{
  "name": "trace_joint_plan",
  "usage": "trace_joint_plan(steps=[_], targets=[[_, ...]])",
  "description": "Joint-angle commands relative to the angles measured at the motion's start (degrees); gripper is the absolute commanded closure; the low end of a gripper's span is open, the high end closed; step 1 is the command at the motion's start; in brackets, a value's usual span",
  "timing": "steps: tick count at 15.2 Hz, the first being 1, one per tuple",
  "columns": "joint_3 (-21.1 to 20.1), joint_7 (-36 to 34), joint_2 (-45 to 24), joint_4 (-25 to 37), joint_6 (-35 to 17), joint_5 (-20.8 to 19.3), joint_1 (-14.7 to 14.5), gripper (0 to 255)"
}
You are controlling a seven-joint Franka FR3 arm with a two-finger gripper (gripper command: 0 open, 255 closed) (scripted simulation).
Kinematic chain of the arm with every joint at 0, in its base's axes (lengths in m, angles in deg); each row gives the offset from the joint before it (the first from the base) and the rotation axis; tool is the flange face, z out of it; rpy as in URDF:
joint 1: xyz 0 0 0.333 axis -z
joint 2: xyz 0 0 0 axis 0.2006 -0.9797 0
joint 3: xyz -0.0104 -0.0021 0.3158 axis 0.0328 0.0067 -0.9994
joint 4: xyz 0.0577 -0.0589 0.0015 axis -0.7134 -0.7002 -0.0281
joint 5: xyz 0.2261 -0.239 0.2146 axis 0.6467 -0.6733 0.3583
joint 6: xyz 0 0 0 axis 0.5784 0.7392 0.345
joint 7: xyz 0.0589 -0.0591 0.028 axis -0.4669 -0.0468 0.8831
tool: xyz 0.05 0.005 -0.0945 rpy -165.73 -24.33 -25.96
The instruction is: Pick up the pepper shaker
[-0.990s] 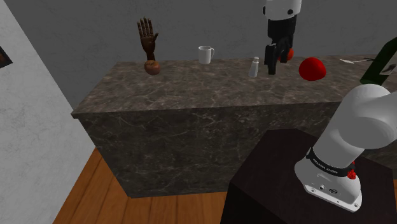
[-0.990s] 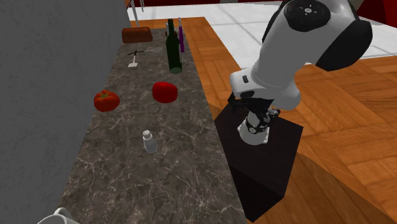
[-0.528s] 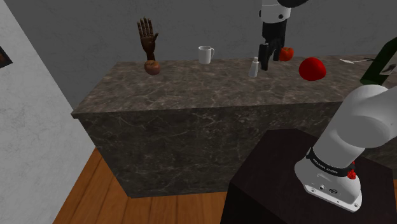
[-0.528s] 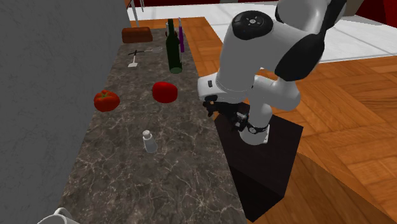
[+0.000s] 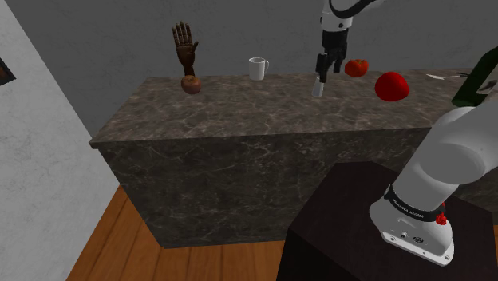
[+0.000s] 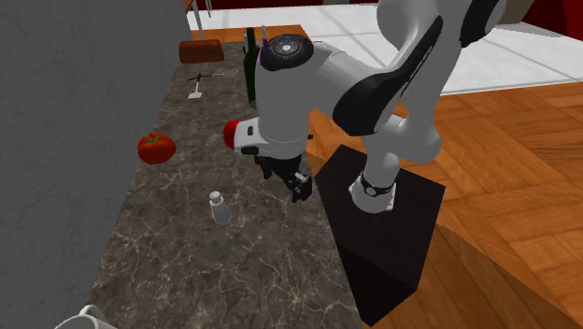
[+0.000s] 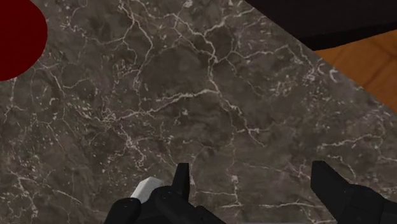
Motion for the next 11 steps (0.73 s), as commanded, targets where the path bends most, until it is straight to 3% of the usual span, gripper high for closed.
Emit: trace_joint_plan(steps=[1, 11], targets=[[2.0, 2.0, -3.3, 2.1, -2.3, -0.1, 0.7, 0], [9.8, 12.0, -21.7, 16.1, -10.9, 5.4, 3.3, 0]])
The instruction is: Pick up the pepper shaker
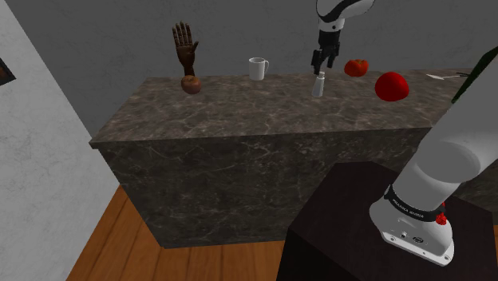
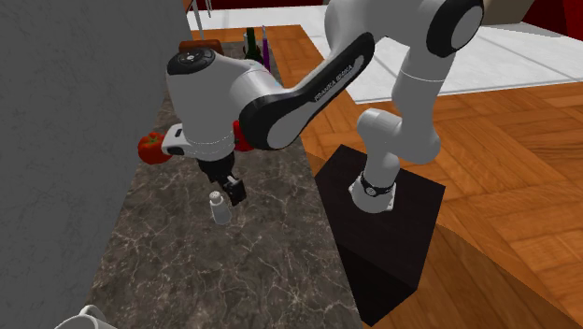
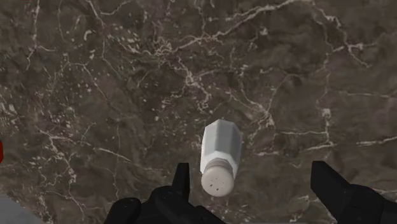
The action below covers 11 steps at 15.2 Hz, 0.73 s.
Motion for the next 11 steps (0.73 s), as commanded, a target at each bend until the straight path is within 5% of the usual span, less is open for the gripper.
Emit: trace_joint_plan(steps=[1, 11], targets=[[1.1, 2.0, -4.0, 3.0, -1.6, 2.0, 0.6, 0], [1.5, 2.8, -7.1, 0.3, -7.6, 3.1, 1.0, 0]])
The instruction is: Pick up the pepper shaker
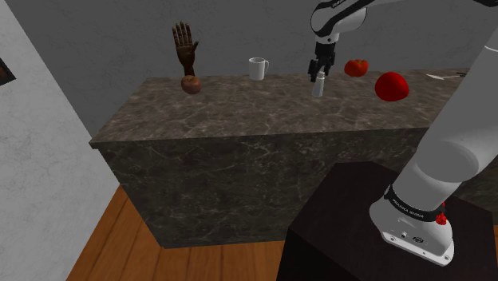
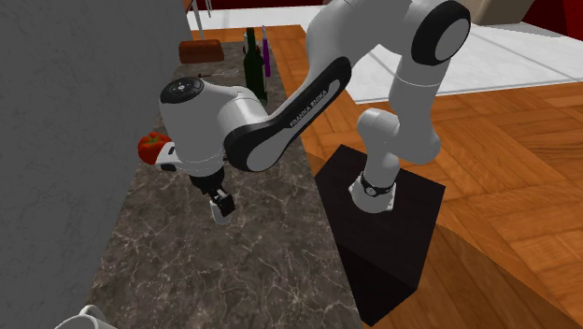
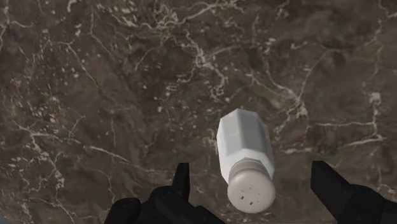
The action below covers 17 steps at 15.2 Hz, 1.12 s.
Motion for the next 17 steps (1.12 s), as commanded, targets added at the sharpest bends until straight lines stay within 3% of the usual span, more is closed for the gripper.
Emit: trace_joint_plan(steps=[1, 10, 17], targets=[[0.1, 0.1, -0.1, -0.3, -0.4, 0.0, 0.1, 255], [0.0, 0.0, -0.1, -0.2, -0.3, 0.0, 0.0, 255], [-0.1, 0.0, 1.7, 3.3, 4.9, -0.4, -0.1, 255]])
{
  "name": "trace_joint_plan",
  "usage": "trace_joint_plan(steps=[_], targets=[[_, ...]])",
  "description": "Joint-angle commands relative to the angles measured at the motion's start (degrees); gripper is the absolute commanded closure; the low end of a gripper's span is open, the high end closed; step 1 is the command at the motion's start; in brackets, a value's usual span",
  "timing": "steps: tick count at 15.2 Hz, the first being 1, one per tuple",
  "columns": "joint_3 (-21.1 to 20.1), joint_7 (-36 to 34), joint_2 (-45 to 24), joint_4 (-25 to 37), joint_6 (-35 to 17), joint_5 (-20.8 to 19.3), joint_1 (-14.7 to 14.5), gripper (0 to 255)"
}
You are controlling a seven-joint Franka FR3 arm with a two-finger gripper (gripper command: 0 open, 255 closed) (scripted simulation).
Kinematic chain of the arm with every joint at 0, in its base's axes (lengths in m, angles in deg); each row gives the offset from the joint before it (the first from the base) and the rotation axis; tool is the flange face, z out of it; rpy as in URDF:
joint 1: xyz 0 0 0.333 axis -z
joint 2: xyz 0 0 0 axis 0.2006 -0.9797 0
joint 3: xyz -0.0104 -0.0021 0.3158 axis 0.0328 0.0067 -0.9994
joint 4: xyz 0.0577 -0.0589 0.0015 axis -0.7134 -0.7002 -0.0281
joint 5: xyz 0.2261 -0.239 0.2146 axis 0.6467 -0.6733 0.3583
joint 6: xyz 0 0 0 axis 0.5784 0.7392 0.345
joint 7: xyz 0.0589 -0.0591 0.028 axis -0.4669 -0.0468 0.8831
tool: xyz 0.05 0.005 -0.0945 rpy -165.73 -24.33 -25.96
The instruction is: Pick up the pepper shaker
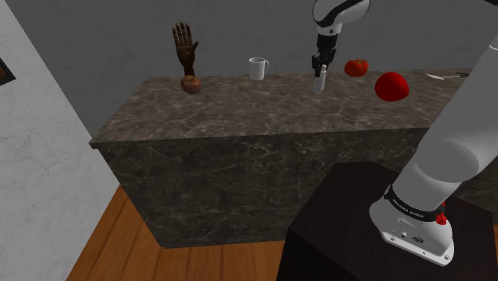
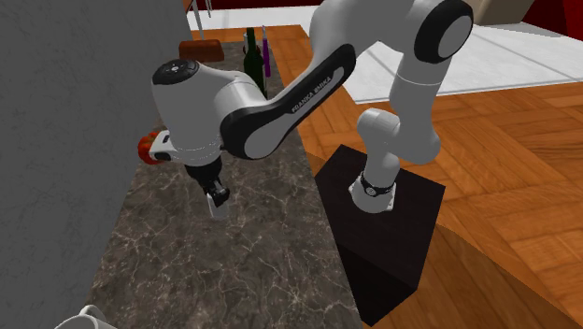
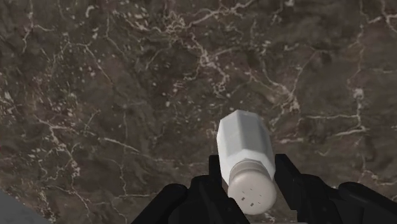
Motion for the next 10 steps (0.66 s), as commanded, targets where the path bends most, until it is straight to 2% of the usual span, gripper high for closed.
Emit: trace_joint_plan(steps=[1, 8, 10], targets=[[-0.1, -0.1, 0.4, 1.2, 1.6, -0.1, -0.1, 255], [-0.2, 0.1, 1.4, 5.4, 6.8, -0.3, -0.2, 255], [-0.2, 0.1, 1.5, 5.5, 6.9, -0.3, -0.2, 255]])
